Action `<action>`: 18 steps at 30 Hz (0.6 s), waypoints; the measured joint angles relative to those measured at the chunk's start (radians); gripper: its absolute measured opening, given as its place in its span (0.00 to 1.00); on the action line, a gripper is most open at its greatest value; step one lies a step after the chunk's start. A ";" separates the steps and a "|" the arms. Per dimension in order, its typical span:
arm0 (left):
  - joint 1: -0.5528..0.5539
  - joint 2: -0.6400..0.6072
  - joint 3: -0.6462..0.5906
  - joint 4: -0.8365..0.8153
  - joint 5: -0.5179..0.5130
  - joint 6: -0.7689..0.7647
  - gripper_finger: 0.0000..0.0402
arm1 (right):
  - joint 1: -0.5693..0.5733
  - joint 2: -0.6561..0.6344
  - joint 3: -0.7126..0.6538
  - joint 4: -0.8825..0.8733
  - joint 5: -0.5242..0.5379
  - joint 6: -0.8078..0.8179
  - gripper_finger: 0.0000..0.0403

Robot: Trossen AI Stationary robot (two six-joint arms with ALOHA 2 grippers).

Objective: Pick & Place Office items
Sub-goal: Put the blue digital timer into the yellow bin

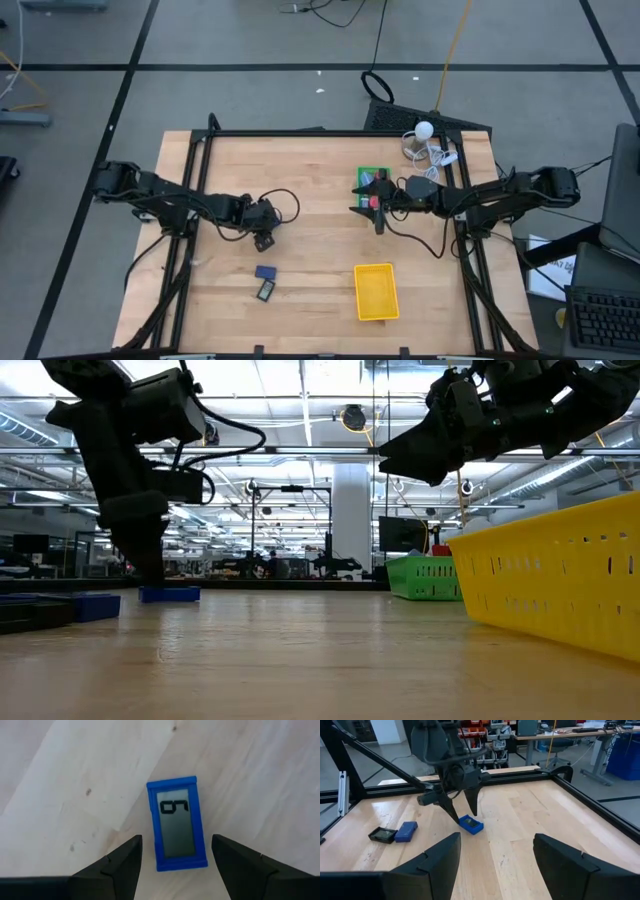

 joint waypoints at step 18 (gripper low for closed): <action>-0.023 0.099 0.003 0.028 -0.015 0.062 0.38 | 0.000 0.000 0.000 0.002 0.001 0.008 0.59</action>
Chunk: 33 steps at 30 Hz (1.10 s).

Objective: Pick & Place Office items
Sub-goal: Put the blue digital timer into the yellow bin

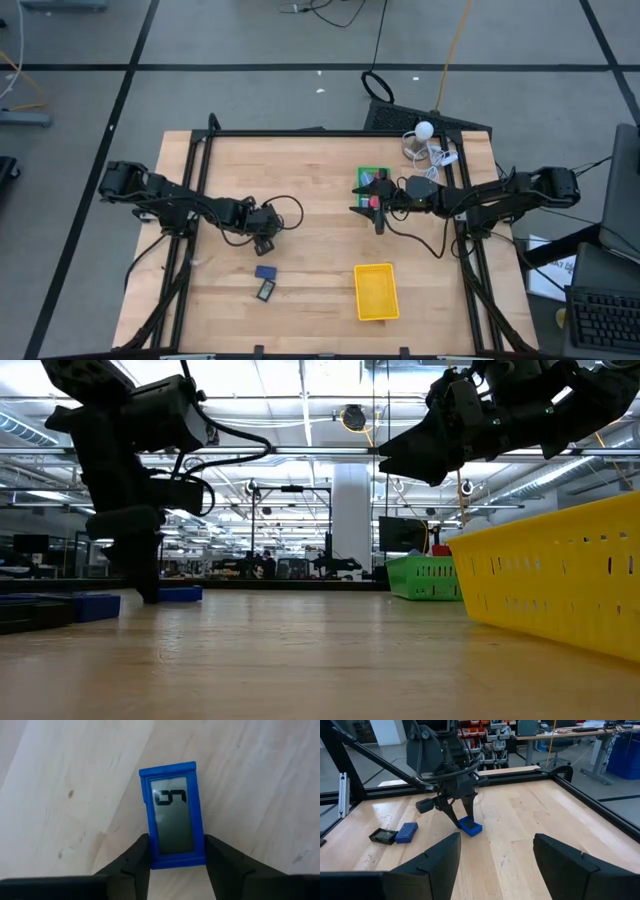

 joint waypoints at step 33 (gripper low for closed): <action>0.178 -0.091 0.212 0.333 0.626 0.244 0.37 | 0.160 0.463 0.213 0.337 0.073 -0.616 0.59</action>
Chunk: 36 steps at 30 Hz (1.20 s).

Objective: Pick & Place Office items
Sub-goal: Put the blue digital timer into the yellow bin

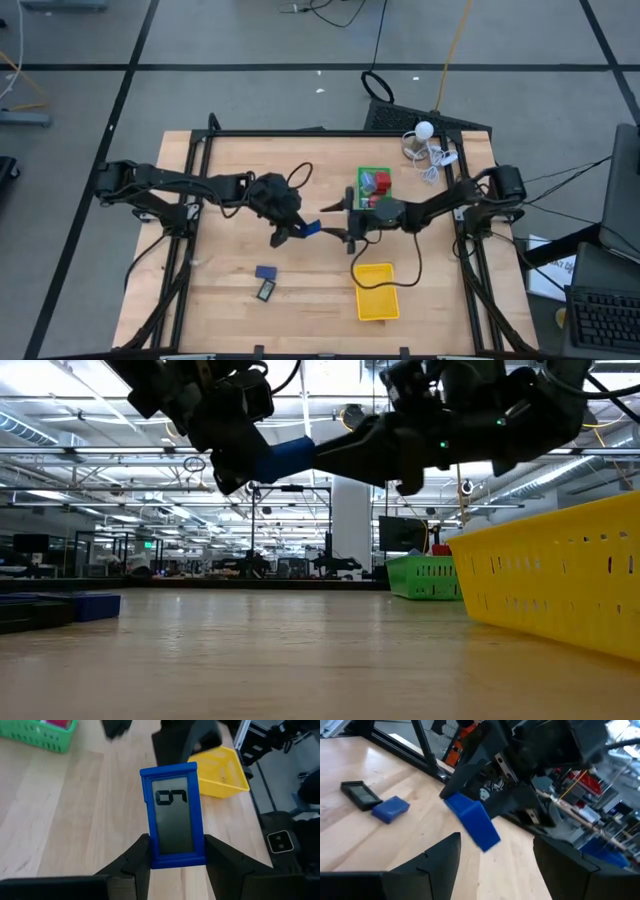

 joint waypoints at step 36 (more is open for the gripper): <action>0.040 -0.024 0.002 -0.004 -0.057 0.172 0.40 | 0.061 -0.122 0.087 -0.335 -0.135 0.164 0.14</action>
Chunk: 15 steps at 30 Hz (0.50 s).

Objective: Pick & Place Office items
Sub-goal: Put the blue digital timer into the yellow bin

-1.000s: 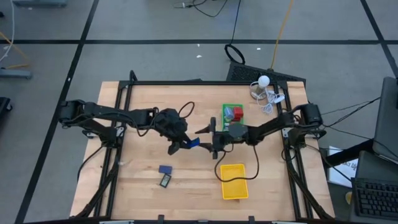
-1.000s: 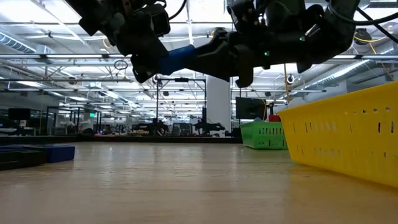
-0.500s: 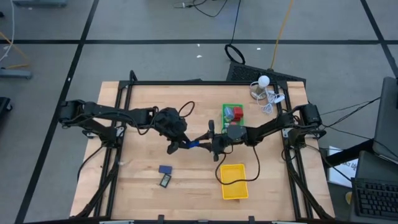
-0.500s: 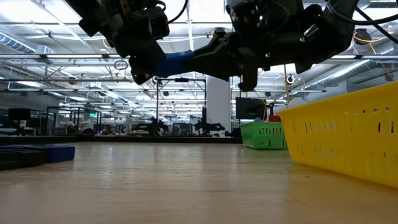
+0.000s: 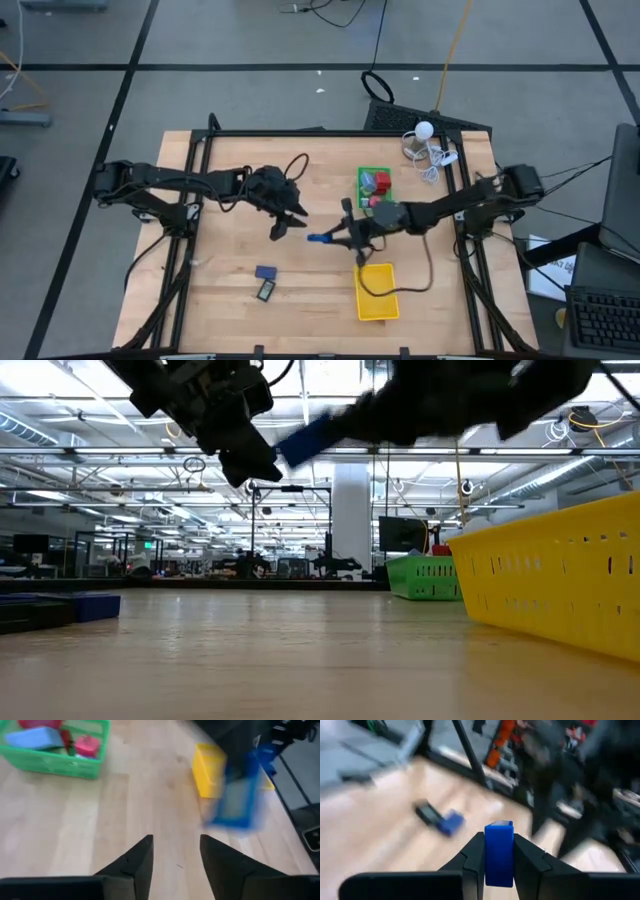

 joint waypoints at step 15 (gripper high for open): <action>-0.099 -0.014 -0.165 0.384 -0.039 0.093 0.53 | 0.407 -0.322 0.000 -0.487 0.159 0.533 0.14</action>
